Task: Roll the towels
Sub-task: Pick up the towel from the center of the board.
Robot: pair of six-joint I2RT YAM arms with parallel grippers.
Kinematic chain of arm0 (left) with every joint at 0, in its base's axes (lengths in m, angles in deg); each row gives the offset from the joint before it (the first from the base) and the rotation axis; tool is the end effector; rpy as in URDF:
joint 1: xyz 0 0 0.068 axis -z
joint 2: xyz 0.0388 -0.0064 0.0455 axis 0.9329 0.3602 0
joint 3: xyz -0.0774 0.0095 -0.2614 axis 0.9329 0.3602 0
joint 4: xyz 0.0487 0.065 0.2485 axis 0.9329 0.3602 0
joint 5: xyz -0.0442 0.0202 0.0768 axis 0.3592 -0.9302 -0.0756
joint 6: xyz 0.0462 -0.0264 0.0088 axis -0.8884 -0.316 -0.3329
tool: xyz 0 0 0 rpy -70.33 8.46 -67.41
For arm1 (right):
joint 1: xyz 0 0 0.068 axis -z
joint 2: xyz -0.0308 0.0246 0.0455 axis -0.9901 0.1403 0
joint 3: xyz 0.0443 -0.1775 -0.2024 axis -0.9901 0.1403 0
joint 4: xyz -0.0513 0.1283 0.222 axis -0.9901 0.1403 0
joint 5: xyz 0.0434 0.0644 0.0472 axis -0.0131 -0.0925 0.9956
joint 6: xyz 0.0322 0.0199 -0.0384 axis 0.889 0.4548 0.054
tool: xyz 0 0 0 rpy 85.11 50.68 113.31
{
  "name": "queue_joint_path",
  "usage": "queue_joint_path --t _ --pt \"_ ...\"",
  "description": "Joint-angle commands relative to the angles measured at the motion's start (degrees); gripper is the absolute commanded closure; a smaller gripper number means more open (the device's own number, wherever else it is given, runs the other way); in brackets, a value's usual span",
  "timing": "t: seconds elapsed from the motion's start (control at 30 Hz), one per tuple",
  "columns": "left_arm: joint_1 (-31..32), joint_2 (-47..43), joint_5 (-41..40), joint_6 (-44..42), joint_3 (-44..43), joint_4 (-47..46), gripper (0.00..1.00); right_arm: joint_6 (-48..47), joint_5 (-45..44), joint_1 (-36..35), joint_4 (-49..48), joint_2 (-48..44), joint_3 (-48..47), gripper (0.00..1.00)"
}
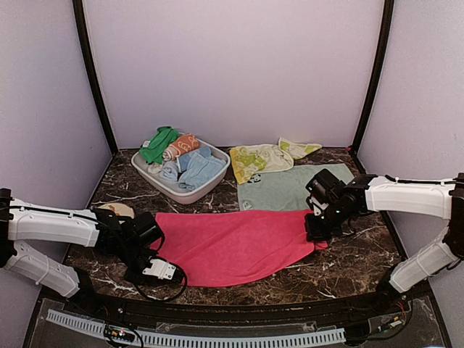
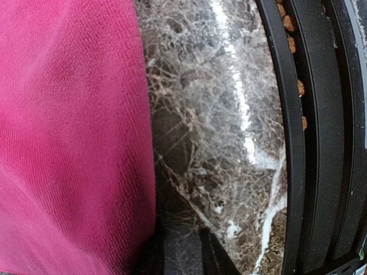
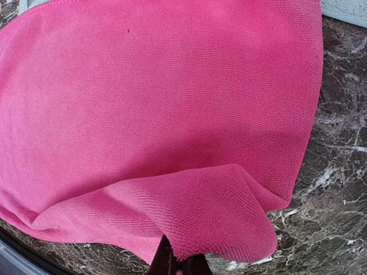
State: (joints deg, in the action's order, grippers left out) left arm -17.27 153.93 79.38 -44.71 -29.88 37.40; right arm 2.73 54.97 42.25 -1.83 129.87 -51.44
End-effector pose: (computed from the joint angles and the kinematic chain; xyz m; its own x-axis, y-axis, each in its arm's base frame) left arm 0.1167 -0.1562 0.1552 0.2089 0.9388 -0.2739 0.9775 -0.1920 0.0875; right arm 0.1924 0.1598 0.1967 -0.9676 -0.0106 -0.2524 -0.0627 0.9779 0.1994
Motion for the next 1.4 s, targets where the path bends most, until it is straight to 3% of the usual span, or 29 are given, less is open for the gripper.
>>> queue_joint_path --t 0.0,0.13,0.43,1.0,1.07,1.17,1.37 --pt "0.06 0.42 -2.3 -1.27 2.05 -4.1 0.74 0.46 0.27 0.31 0.09 -1.36 -0.05 1.0" --pt "0.06 0.61 -3.36 -0.9 1.89 -5.56 0.73 0.61 0.68 0.3 -0.29 -1.88 0.28 1.0" --pt "0.06 -1.26 1.42 0.2 -4.65 4.39 0.74 0.41 0.57 0.31 0.87 -2.69 0.16 1.0" --pt "-2.04 4.52 -3.87 -1.9 1.8 -7.45 0.74 0.7 0.94 0.31 0.17 -3.99 0.53 1.0" --pt "-2.34 4.56 -4.33 -2.05 2.69 -8.75 0.79 0.76 0.83 0.31 0.25 -4.29 0.35 1.0" --pt "-2.68 2.77 -3.96 -1.69 3.36 -9.39 0.99 0.72 0.65 0.31 0.72 -4.68 -0.1 1.0" --pt "-5.69 -3.2 0.43 -0.2 -2.33 -0.96 1.0 0.26 0.43 0.3 2.87 -6.27 -0.98 1.0"
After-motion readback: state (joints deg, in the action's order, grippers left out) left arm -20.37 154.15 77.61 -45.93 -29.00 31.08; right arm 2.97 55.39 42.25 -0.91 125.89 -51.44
